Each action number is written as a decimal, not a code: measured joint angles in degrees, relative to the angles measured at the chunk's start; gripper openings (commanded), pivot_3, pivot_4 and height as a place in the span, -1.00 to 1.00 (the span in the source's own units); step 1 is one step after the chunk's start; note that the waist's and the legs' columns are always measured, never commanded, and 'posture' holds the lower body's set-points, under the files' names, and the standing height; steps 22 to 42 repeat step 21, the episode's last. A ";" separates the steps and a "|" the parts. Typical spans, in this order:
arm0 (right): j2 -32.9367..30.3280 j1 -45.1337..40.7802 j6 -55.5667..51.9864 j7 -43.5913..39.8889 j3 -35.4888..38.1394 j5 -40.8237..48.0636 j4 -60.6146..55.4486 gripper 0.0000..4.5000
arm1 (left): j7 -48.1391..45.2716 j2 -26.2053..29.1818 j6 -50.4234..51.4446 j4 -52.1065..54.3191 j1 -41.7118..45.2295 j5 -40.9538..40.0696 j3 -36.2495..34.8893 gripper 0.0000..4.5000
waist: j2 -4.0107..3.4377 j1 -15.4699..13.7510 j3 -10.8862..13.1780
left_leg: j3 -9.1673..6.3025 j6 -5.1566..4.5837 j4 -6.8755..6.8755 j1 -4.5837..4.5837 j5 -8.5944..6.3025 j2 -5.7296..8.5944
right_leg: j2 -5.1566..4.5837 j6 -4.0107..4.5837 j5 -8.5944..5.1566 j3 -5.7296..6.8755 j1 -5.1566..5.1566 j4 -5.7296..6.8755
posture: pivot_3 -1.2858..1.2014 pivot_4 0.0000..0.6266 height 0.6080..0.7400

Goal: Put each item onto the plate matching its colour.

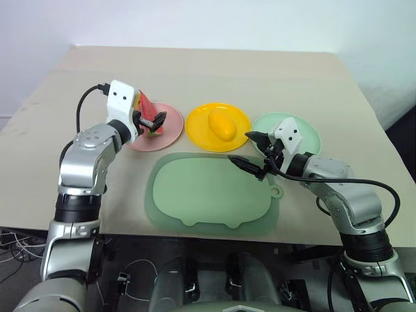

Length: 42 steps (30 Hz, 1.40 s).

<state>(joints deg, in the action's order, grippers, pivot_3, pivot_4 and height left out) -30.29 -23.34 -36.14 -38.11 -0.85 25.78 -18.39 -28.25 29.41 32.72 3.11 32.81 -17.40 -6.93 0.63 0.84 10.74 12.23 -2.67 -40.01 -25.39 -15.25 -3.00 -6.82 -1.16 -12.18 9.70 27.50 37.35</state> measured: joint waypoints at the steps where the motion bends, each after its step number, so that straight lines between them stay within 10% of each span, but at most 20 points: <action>1: -0.03 0.35 -0.10 -0.24 0.72 0.70 -0.36 1.00 | -2.48 0.32 -1.05 2.09 -2.61 -1.90 -1.06 0.99 | 0.00 0.02 0.00 | 0.00 0.00 0.00 0.00 0.00 0.00 | 0.00 0.00 0.00 0.00 0.00 0.00 | 0.03 -0.52 0.33; 16: -3.76 9.07 -3.42 -1.67 8.92 8.70 -6.04 1.00 | -27.40 6.01 -18.16 6.70 -23.68 -13.34 -10.46 0.99 | -0.02 -0.20 -0.01 | -0.03 -0.08 0.02 -0.01 -0.08 0.00 | -0.04 0.22 -0.11 0.00 -0.06 -0.25 | 0.03 -0.52 0.33; 42: -5.22 11.14 -3.43 -1.71 10.84 8.88 -5.98 1.00 | -29.08 5.64 -20.30 3.91 -25.94 -13.29 -10.37 0.99 | -0.02 -0.17 0.00 | -0.03 -0.10 0.03 -0.01 -0.09 -0.01 | -0.03 0.16 -0.17 0.00 -0.05 -0.27 | 0.03 -0.52 0.33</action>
